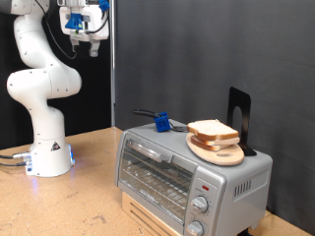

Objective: Make a piece of toast with the oven

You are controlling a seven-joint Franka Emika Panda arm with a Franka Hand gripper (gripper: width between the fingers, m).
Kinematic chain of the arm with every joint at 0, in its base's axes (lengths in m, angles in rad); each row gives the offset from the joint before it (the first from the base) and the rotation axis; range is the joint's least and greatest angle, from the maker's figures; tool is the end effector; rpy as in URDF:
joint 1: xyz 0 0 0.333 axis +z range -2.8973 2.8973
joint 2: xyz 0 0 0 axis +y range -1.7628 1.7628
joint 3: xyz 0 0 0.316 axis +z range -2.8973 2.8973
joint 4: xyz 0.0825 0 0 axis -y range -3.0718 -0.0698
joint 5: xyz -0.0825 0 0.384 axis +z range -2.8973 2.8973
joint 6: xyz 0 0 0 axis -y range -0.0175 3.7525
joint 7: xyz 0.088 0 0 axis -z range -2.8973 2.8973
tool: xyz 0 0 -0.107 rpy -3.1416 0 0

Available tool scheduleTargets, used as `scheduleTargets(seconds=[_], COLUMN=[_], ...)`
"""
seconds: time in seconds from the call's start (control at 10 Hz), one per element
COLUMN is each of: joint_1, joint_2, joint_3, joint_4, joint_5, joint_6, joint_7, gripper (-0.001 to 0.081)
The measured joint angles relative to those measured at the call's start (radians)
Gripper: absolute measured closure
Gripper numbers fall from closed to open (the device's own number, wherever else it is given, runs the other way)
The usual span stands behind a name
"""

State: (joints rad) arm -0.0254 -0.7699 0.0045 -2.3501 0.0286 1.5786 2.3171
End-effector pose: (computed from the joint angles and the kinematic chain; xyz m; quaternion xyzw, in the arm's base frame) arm 0.3119 -0.0031 0.5891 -0.3903 0.9206 0.0119 0.0045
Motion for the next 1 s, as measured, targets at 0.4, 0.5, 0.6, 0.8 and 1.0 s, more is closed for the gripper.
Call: scheduleTargets(seconds=[0.4, 0.5, 0.6, 0.8, 1.0], joint_1=[0.040, 0.048, 0.056, 0.070, 0.132], joint_2=[0.006, 0.024, 0.061, 0.043, 0.039], joint_3=[-0.018, -0.018, -0.014, -0.036, -0.099], joint_4=[0.000, -0.002, 0.000, -0.001, -0.001], joint_5=[-0.048, -0.106, -0.144, -0.075, -0.001], joint_6=[0.014, 0.051, 0.081, 0.081, 0.133], joint_7=[-0.344, -0.443, -0.510, -0.587, -0.811], gripper=[-0.0002, -0.0002, -0.0002, -0.0002, -0.0002])
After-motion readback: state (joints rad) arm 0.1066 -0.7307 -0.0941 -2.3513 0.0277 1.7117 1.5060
